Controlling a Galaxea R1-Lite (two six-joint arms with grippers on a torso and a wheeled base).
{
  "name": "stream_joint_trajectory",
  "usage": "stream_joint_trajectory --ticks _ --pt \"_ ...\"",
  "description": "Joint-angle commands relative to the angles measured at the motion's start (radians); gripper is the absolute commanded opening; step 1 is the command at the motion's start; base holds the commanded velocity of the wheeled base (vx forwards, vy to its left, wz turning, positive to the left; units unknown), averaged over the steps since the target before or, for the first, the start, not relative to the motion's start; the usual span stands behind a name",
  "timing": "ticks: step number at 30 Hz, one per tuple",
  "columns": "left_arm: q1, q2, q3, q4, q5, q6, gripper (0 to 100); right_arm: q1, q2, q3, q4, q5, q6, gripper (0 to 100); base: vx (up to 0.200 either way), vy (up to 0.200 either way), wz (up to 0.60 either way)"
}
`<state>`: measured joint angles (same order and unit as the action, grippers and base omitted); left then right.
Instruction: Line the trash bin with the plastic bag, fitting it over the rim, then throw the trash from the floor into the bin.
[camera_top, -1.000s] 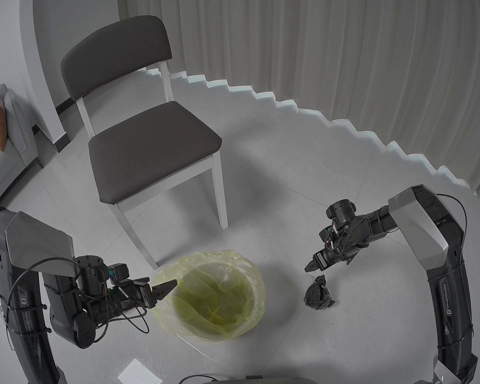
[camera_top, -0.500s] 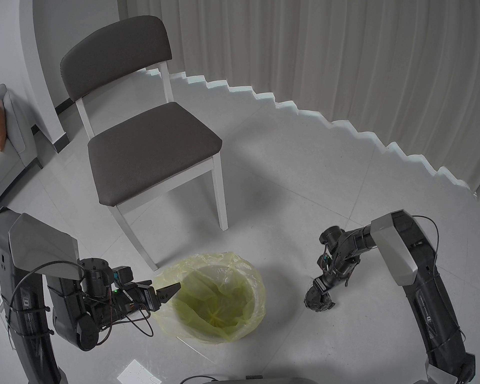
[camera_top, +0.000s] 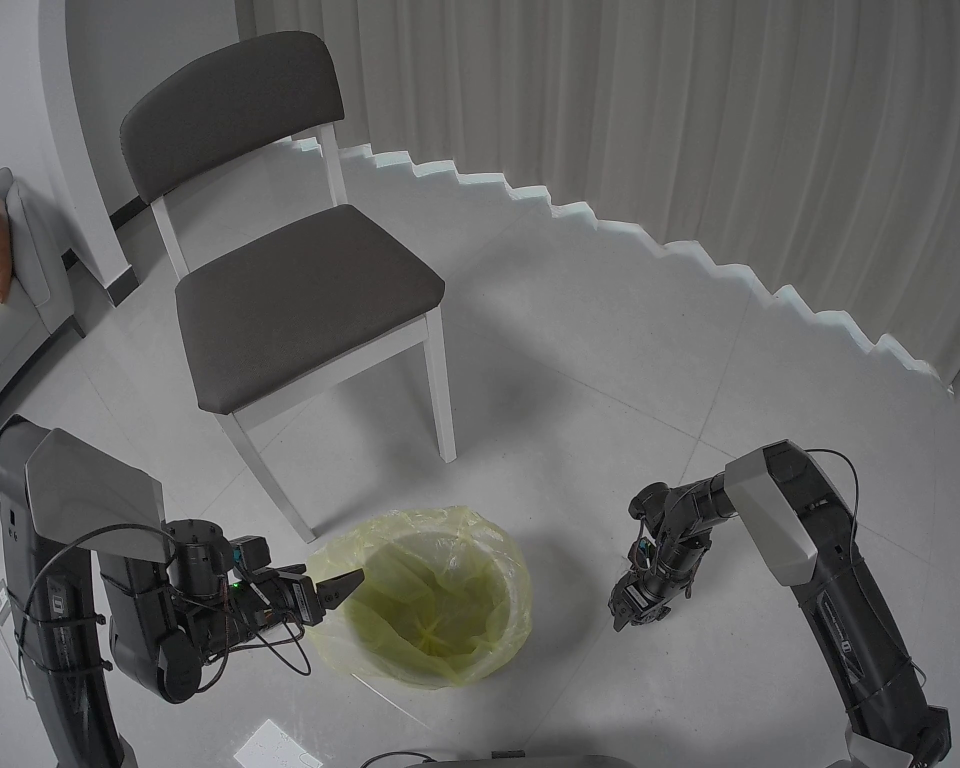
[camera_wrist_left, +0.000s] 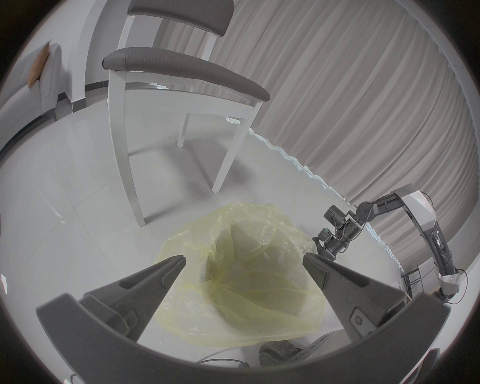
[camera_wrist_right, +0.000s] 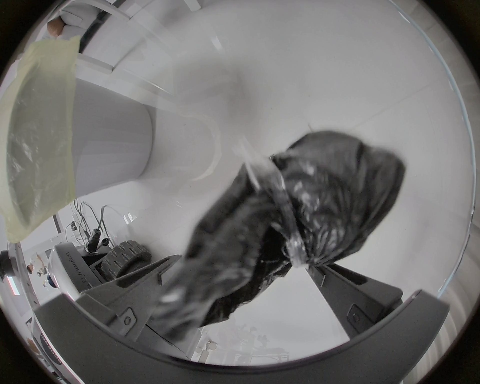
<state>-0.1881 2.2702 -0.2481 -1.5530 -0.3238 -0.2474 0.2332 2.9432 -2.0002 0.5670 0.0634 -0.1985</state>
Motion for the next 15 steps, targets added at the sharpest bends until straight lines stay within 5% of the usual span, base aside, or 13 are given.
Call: stream_joint_trajectory --ticks 1,14,15 --pt "0.001 0.0 0.0 -0.018 0.0 -0.001 100 0.006 -0.044 0.0 -0.001 0.003 0.001 100 0.0 0.0 0.0" --pt "0.001 -0.008 0.001 -0.018 0.002 0.0 100 0.011 -0.05 0.0 -0.026 -0.002 -0.002 100 0.0 0.0 0.0" --pt "0.001 -0.011 0.0 -0.018 0.003 0.0 100 0.014 -0.05 0.0 -0.041 -0.007 -0.004 0 0.0 0.0 0.0"
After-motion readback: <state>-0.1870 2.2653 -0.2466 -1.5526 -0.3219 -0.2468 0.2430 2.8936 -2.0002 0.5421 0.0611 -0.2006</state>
